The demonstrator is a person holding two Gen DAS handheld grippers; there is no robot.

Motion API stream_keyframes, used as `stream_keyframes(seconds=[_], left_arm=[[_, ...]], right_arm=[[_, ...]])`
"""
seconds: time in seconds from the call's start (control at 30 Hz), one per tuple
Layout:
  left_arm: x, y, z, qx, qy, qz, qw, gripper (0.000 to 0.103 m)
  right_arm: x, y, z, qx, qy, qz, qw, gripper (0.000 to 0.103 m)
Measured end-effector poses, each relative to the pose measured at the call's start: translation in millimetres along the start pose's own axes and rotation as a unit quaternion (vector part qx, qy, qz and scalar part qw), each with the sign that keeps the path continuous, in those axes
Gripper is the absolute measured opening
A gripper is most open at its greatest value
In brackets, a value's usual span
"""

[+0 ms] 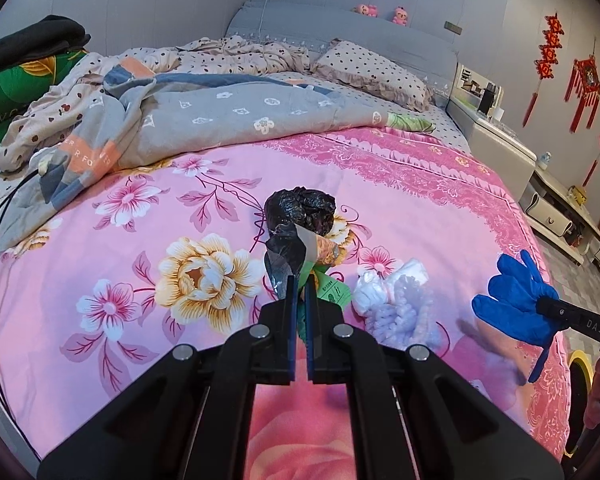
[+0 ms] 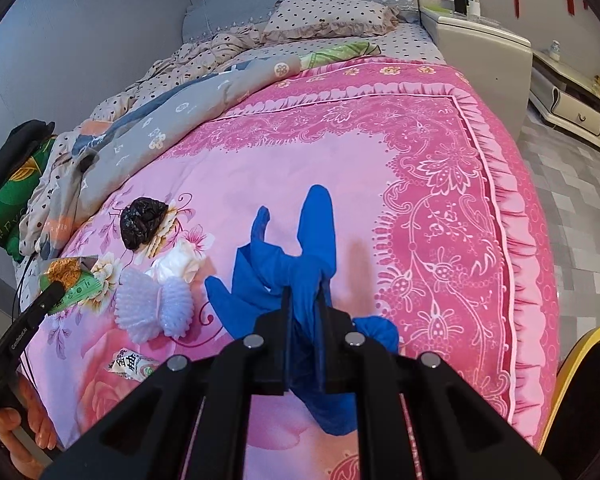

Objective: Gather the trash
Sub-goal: 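Carry green wrapper and blue glove over the bin with both tools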

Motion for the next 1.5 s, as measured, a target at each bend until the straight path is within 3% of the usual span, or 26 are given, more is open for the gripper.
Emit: stream_keyframes(seconds=[0.63,1.5], left_arm=[[79.8,-47.5,-34.7,-0.028,-0.056,0.025,0.9977,0.002],[149.0,-210.2,-31.4,-0.100,-0.083,0.143,0.9811,0.002]], right_arm=[[84.4,-40.0,-4.6,-0.028,-0.057,-0.004,0.998,0.008],[186.9,-135.2,-0.4,-0.089,-0.130,0.029,0.987,0.008]])
Point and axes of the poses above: each gripper's, at about its wrist camera, not at the fingertips, and x roughly against the way its jaws point, y to its left, z to its underside, the point moved 7 cm from there along -x, roughly the way its jaws point, and after that the axes turned 4 degrees about -z, right-handed, at the moved point
